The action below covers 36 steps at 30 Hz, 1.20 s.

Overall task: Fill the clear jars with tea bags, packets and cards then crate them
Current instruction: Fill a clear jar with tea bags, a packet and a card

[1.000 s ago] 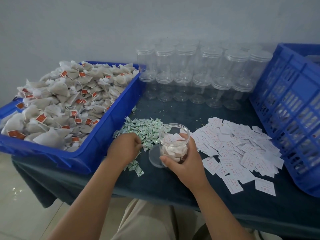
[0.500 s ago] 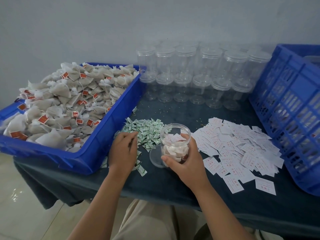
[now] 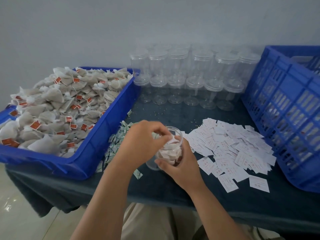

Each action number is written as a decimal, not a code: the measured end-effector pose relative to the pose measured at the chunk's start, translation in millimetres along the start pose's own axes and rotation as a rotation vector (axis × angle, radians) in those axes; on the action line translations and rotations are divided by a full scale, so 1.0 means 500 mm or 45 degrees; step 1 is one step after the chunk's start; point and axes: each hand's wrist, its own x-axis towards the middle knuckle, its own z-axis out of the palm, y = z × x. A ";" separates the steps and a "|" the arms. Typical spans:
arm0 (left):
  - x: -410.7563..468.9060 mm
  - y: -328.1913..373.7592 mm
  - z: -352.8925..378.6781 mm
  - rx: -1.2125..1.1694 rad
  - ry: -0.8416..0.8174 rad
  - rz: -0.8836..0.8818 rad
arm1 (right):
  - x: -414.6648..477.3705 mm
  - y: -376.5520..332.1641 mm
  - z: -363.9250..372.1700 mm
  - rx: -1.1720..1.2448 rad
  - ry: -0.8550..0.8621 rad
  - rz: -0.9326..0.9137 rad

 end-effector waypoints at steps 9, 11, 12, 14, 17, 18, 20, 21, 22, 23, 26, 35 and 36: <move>0.027 -0.002 0.026 0.272 -0.189 0.000 | 0.008 0.008 0.000 0.054 0.071 -0.017; 0.022 -0.002 0.038 0.072 -0.078 0.008 | 0.010 0.009 0.000 0.082 0.081 -0.015; 0.018 -0.003 0.048 -0.142 0.031 -0.025 | 0.009 0.010 0.000 0.102 0.092 -0.019; 0.020 -0.008 0.071 -0.714 0.313 -0.260 | 0.008 0.011 0.001 0.132 0.138 -0.032; 0.047 -0.050 0.111 -0.793 0.477 -0.565 | 0.006 0.012 0.004 0.187 0.252 -0.026; 0.061 -0.070 0.123 -0.648 0.386 -0.568 | 0.007 0.012 0.003 0.200 0.287 -0.019; 0.090 -0.102 0.150 -0.332 0.039 -0.488 | 0.011 0.009 0.001 0.192 0.344 -0.020; 0.105 -0.109 0.162 -0.190 -0.144 -0.449 | 0.013 0.009 -0.001 0.180 0.367 -0.026; 0.119 -0.111 0.170 -0.072 -0.299 -0.443 | 0.014 0.009 -0.002 0.177 0.384 -0.028; 0.130 -0.108 0.173 0.006 -0.409 -0.470 | 0.015 0.010 -0.002 0.185 0.395 -0.023; 0.156 -0.116 0.183 0.176 -0.548 -0.460 | 0.016 0.016 -0.002 0.197 0.403 -0.032; 0.149 -0.120 0.184 0.061 -0.434 -0.399 | 0.015 0.010 -0.003 0.161 0.432 -0.037; 0.151 -0.120 0.182 0.053 -0.429 -0.403 | 0.015 0.010 -0.003 0.159 0.428 -0.040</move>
